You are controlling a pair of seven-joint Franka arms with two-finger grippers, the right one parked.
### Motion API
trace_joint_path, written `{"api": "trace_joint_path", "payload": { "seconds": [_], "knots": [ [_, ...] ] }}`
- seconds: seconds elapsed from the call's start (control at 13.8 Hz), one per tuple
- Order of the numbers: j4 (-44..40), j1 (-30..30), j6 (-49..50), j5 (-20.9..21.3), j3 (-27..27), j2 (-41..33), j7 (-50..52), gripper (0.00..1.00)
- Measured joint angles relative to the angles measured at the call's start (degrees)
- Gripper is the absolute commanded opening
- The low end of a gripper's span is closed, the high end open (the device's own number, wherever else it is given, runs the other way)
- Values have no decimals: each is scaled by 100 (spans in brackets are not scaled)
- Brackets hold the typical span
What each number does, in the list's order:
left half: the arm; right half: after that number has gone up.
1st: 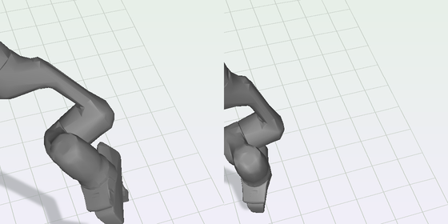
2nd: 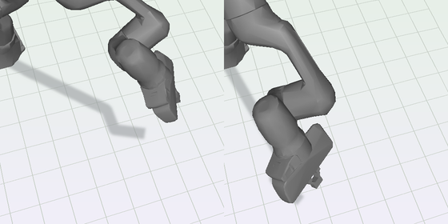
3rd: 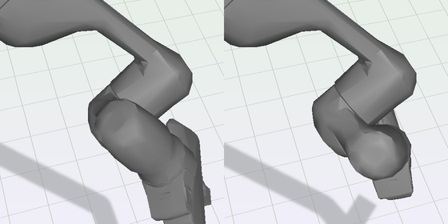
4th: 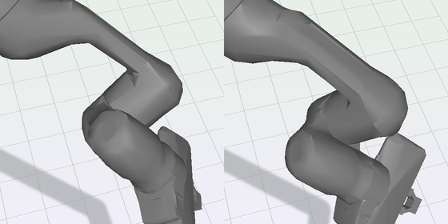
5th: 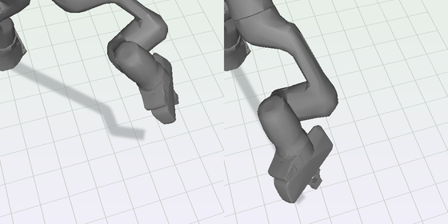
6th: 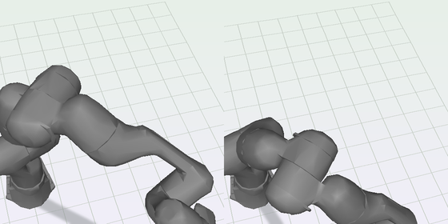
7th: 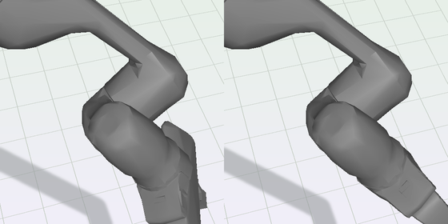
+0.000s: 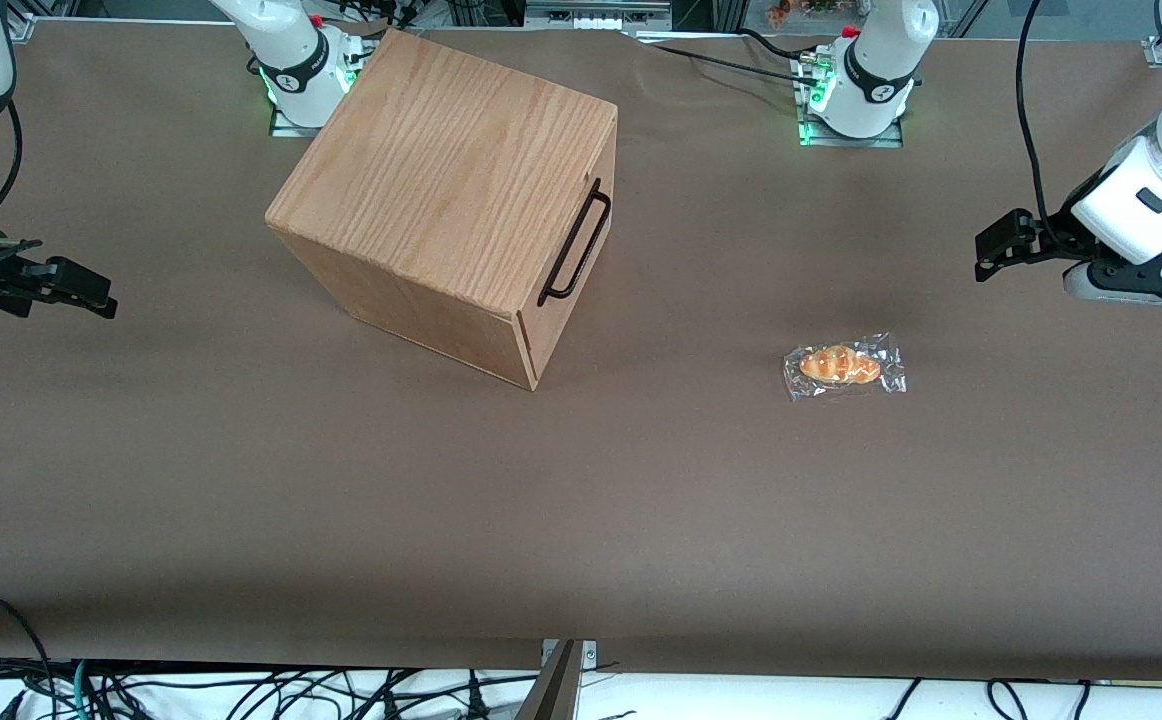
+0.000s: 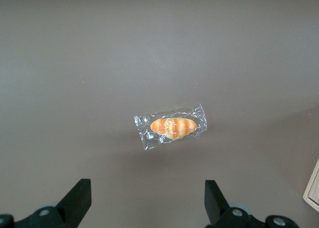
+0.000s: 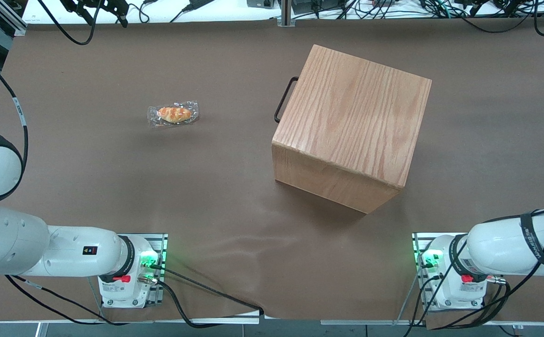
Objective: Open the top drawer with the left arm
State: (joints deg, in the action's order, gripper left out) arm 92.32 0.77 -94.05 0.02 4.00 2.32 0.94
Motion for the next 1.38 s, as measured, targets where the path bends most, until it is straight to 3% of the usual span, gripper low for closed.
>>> {"api": "trace_joint_path", "payload": {
  "seconds": [1.38],
  "knots": [
    [-46, 5, 230, 0, 3, 0, -6, 100]
  ]
}}
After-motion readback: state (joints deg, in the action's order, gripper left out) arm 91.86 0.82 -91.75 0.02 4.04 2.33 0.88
